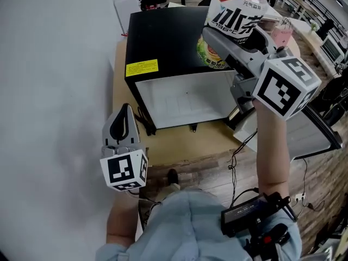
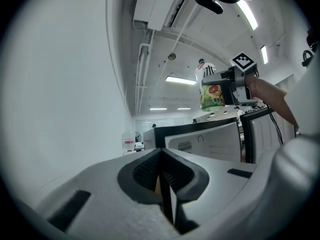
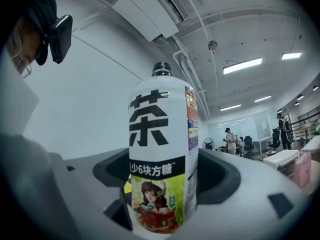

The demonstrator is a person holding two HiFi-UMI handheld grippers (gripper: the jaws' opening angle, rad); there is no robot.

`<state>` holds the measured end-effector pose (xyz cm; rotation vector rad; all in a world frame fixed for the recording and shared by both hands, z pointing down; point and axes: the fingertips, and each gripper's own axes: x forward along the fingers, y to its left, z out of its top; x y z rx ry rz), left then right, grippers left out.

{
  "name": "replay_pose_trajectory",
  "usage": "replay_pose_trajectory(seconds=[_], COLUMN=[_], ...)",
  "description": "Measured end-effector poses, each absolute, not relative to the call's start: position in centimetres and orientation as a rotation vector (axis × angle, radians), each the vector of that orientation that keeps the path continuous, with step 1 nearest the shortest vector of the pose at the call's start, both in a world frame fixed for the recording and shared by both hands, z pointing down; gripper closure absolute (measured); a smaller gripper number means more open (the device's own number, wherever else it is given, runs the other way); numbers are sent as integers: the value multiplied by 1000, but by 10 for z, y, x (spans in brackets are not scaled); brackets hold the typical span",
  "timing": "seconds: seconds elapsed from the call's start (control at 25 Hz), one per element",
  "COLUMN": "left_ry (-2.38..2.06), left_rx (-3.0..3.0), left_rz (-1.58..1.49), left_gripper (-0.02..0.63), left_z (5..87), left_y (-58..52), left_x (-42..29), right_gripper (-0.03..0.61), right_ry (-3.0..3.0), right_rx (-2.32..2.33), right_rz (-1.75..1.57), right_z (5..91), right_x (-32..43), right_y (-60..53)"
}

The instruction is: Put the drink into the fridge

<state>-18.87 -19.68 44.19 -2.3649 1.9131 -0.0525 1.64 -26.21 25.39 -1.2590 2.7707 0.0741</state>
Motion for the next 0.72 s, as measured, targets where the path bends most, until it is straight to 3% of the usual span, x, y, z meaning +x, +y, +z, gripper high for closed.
replay_pose_trajectory(seconds=[0.72], left_ry=[1840], left_rx=[-2369], left_rz=[-57], left_gripper=[604], left_z=[366], left_y=[-214], left_x=[-160], right_gripper=[195], right_ry=[2830], right_rx=[-1308], right_rz=[7], right_z=[255], right_x=[20], right_y=[-257])
